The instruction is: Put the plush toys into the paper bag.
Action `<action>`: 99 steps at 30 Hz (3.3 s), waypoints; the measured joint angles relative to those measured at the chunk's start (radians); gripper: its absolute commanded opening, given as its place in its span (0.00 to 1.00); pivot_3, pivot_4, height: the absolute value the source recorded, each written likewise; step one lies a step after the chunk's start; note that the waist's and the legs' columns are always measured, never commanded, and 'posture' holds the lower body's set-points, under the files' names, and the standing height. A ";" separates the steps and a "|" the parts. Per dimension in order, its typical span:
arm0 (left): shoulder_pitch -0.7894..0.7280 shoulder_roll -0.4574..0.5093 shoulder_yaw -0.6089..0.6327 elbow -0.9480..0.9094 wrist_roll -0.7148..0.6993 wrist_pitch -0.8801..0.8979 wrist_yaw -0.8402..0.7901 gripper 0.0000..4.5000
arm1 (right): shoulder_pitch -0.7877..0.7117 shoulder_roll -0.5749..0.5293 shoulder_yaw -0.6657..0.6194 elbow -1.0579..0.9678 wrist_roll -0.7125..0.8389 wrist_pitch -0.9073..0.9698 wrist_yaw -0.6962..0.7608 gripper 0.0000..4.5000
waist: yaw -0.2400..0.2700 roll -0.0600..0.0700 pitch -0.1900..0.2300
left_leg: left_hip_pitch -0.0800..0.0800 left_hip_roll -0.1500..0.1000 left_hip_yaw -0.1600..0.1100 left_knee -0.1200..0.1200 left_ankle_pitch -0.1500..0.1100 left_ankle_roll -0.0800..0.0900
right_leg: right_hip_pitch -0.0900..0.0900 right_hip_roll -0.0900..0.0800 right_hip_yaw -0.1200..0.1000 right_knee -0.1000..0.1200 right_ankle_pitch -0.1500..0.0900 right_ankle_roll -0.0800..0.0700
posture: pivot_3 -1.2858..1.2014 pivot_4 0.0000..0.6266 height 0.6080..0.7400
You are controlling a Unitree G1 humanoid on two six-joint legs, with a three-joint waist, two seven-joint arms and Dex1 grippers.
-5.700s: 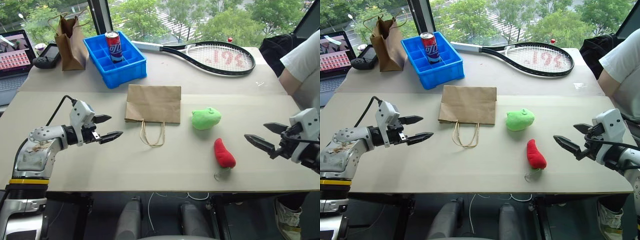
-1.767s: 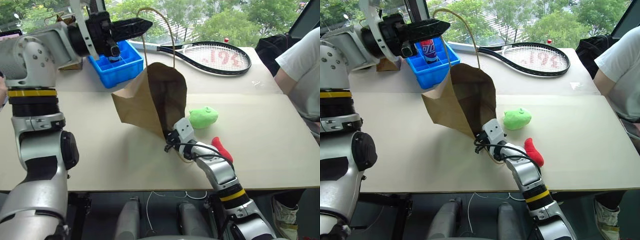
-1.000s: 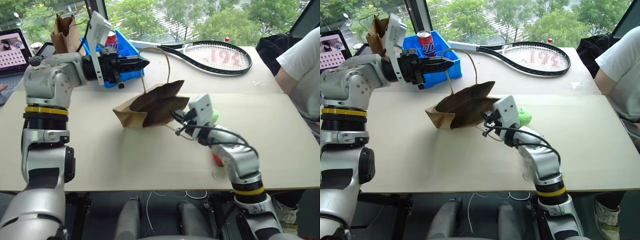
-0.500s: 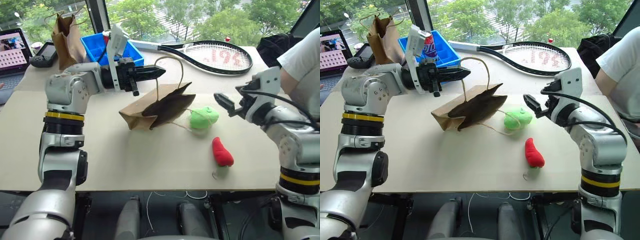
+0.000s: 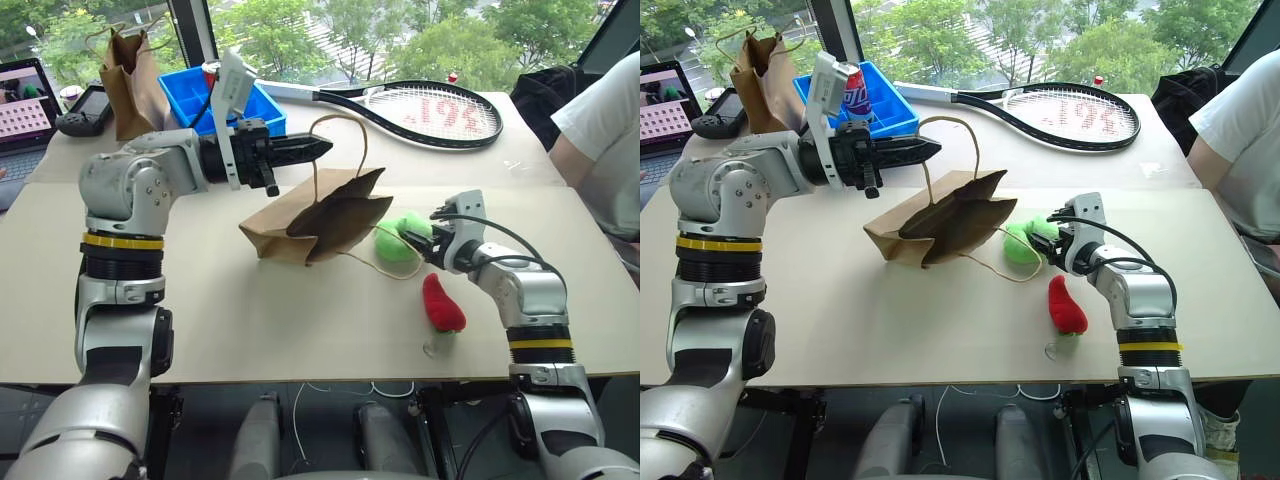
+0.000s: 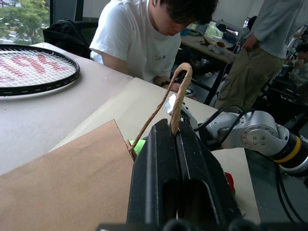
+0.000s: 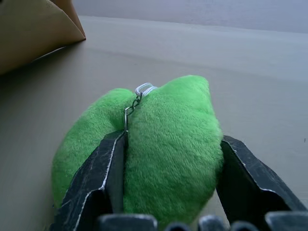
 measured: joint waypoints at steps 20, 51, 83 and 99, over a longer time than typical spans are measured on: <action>0.010 -0.031 -0.014 0.025 -0.006 -0.006 0.008 0.00 | -0.011 -0.065 -0.174 -0.683 0.420 0.474 -0.094 0.01 | 0.005 0.002 0.001 | -0.001 0.001 0.000 0.000 0.000 0.000 | -0.002 0.001 0.000 -0.001 0.000 -0.001 | 0.52 0.24 1.00; 0.059 -0.110 0.049 -0.094 -0.138 0.092 0.169 0.00 | 0.125 0.187 0.146 -0.521 0.174 0.169 -0.176 0.70 | 0.020 0.002 0.001 | -0.003 0.001 0.000 0.000 0.000 0.000 | -0.003 0.001 0.000 0.000 0.000 -0.001 | 0.52 0.24 1.00; 0.056 -0.135 -0.053 -0.025 -0.115 0.044 0.066 0.00 | 0.728 -0.298 -0.259 -0.910 0.315 0.436 -0.145 0.05 | 0.025 0.002 0.000 | -0.002 0.000 0.001 0.001 0.000 0.000 | 0.001 -0.001 0.000 -0.005 -0.005 -0.006 | 0.52 0.24 1.00; 0.045 -0.133 -0.041 -0.036 -0.117 0.045 0.088 0.00 | 0.090 -0.297 0.190 -0.661 0.312 0.351 0.066 0.00 | 0.024 0.001 0.000 | -0.003 -0.001 0.000 0.001 0.000 0.000 | 0.001 -0.001 0.000 -0.006 0.000 -0.001 | 0.52 0.24 1.00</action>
